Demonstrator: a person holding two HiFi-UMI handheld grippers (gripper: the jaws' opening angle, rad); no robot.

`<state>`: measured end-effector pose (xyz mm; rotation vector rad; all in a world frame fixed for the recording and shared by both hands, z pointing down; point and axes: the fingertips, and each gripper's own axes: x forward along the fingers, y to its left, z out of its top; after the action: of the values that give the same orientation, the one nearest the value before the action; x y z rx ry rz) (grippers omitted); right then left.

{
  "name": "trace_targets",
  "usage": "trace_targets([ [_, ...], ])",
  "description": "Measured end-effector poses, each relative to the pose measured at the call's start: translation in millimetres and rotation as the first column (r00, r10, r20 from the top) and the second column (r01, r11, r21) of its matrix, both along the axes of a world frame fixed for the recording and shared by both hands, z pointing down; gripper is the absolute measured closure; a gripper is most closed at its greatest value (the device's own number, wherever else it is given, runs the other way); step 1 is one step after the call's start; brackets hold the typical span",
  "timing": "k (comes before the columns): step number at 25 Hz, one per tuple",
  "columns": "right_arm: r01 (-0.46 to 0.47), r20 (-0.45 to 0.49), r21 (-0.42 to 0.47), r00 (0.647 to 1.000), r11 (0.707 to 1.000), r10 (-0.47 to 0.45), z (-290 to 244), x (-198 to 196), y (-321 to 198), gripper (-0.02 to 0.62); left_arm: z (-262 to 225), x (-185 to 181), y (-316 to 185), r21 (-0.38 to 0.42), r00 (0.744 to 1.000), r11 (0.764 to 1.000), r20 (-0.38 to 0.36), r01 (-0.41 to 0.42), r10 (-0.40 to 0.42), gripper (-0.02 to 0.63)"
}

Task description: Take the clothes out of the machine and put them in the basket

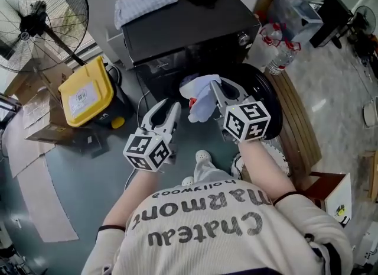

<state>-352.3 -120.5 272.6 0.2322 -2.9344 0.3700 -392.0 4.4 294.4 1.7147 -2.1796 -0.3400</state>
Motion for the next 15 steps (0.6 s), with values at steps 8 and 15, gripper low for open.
trace_targets([
  [8,-0.035,0.06,0.014,0.998,0.999,0.034,-44.1,25.4,29.0,0.558,-23.0,27.8,12.2,0.032,0.997,0.997,0.052,-0.065,0.063,0.5],
  [15,-0.06,0.112,0.047,0.992,0.997,0.054,-78.2,54.4,45.2,0.558,-40.6,52.9,20.9,0.049,0.988,0.992,0.102,-0.118,0.113,0.5],
])
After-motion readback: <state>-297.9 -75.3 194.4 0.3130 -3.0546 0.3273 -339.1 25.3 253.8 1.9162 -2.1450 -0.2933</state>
